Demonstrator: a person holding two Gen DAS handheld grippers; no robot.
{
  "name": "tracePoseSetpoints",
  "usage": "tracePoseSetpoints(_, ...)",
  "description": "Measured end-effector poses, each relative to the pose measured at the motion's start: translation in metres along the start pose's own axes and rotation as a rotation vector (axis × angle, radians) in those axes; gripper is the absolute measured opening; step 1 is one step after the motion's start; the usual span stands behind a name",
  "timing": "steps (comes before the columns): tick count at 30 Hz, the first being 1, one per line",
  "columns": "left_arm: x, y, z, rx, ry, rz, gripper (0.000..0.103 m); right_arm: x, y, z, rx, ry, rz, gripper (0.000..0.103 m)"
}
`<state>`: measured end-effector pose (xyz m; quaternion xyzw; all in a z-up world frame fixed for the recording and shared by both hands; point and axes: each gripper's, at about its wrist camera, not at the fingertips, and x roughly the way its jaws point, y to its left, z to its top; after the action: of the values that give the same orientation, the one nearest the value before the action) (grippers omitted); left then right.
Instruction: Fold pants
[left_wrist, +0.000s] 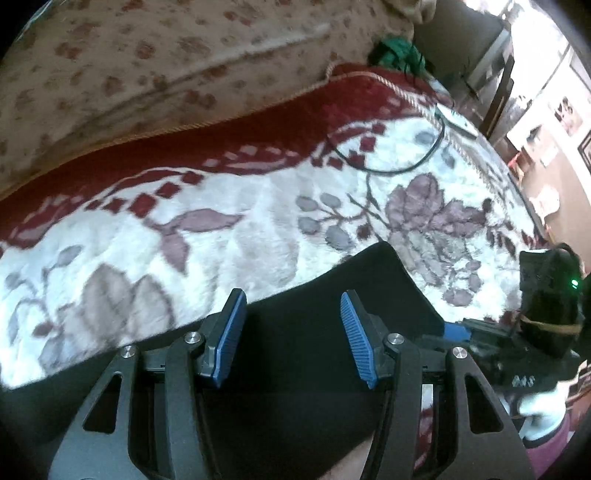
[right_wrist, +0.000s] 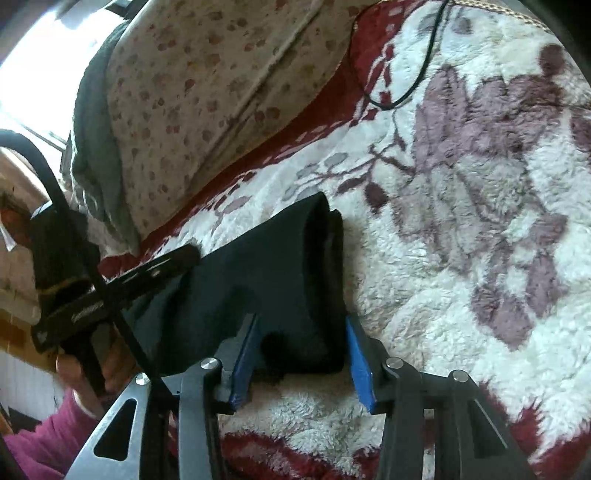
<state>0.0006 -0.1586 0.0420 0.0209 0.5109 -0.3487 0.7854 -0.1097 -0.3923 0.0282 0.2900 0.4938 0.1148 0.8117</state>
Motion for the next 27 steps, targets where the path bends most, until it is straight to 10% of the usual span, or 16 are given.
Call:
tracePoseSetpoints(8,0.035,-0.004,0.016,0.111,0.130,-0.074,0.053,0.007,-0.007,0.002,0.001,0.033,0.065,0.053)
tracePoseSetpoints(20,0.054,-0.038,0.002,0.430,0.197,-0.104,0.094,0.018,0.007,0.005,-0.094,0.023,0.020,0.053)
tracePoseSetpoints(25,0.054,-0.033,0.007,0.417,0.191,-0.129,0.088,0.022,0.006,0.009,-0.095,0.011,0.016,0.041)
tracePoseSetpoints(27,0.051,-0.031,0.006,0.427,0.169,-0.145,0.069,0.022,0.006,0.009,-0.097,0.011,0.020,0.035)
